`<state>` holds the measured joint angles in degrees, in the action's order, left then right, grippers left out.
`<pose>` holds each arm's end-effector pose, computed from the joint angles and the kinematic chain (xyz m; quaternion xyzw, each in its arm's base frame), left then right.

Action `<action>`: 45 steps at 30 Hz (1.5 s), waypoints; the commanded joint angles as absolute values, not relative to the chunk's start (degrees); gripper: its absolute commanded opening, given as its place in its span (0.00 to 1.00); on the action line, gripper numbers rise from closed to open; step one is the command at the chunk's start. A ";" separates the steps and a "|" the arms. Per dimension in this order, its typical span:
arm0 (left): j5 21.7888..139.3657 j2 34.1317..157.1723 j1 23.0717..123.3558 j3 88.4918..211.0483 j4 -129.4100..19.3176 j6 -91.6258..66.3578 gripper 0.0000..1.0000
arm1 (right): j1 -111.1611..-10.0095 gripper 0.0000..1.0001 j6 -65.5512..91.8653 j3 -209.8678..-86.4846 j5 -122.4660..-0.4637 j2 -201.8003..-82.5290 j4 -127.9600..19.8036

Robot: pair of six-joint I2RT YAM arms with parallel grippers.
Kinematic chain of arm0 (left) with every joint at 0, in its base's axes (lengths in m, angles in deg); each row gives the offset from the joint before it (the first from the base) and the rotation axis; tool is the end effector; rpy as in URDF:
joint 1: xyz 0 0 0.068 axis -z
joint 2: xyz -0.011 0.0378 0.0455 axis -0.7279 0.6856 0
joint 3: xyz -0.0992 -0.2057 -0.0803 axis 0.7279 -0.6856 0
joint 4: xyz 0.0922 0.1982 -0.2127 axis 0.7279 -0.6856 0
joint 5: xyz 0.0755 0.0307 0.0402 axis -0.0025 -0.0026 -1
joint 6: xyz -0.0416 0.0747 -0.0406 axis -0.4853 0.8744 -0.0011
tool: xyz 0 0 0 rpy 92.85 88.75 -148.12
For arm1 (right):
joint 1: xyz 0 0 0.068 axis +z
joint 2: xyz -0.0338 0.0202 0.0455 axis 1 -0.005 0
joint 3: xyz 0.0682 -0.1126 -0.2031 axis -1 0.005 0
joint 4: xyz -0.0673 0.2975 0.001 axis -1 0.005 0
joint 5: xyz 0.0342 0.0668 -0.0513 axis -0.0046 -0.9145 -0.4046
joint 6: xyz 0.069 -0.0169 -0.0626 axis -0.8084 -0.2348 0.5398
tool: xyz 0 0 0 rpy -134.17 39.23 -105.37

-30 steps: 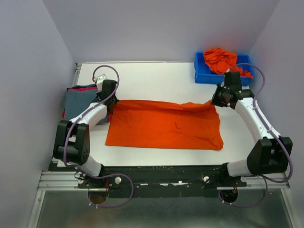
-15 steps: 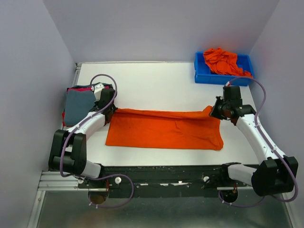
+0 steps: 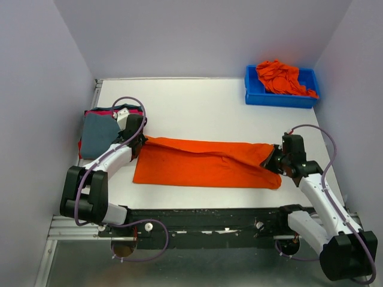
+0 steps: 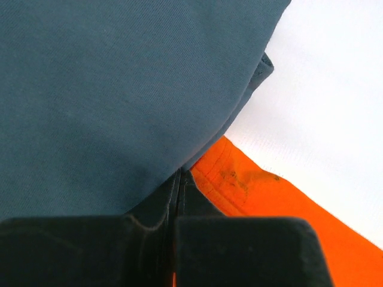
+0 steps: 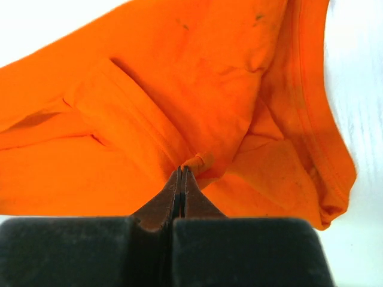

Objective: Fold and stack the t-shirts
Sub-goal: Fold the other side of the tshirt into a rectangle

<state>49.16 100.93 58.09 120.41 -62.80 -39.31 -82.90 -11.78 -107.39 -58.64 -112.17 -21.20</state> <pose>0.3592 -0.0380 0.1061 -0.2863 0.8571 0.0052 0.4282 0.2707 0.0397 0.1488 0.1884 0.9190 0.1508 0.3118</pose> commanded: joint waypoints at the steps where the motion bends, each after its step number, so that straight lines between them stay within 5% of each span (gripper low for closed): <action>1: 48.15 101.11 58.23 119.09 -67.08 -40.95 0.00 | -82.42 0.03 -15.01 -103.66 -62.96 -111.27 -24.87; 5: 47.71 100.05 58.23 118.65 -67.96 -41.48 0.00 | -82.33 0.04 -15.71 -102.52 -62.88 -108.99 -24.53; 8: 47.97 99.61 58.23 118.56 -69.45 -42.10 0.00 | -82.42 0.23 -15.63 -102.77 -63.31 -107.84 -24.09; 10: 48.41 99.00 58.23 118.21 -70.24 -42.36 0.21 | -82.33 0.31 -15.27 -103.65 -64.28 -107.49 -23.91; 13: 52.17 96.55 58.31 116.46 -68.06 -42.01 0.46 | -82.42 0.59 -14.48 -105.67 -64.28 -107.32 -24.08; 17: 53.33 92.15 59.28 116.53 -68.66 -42.54 0.66 | -82.33 0.59 -12.81 -107.08 -66.47 -109.15 -27.68; 22: 53.58 90.56 59.98 120.31 -71.30 -41.05 0.67 | -82.07 0.55 -11.06 -109.19 -70.95 -116.00 -33.74; 36: 57.10 102.23 73.07 126.64 -66.65 -43.94 0.50 | -78.38 0.49 -5.43 -123.16 -67.71 -143.07 -36.31; 45: 61.50 117.44 82.74 139.29 -64.71 -44.21 0.49 | -78.02 0.55 -5.52 -123.34 -76.84 -152.75 -40.61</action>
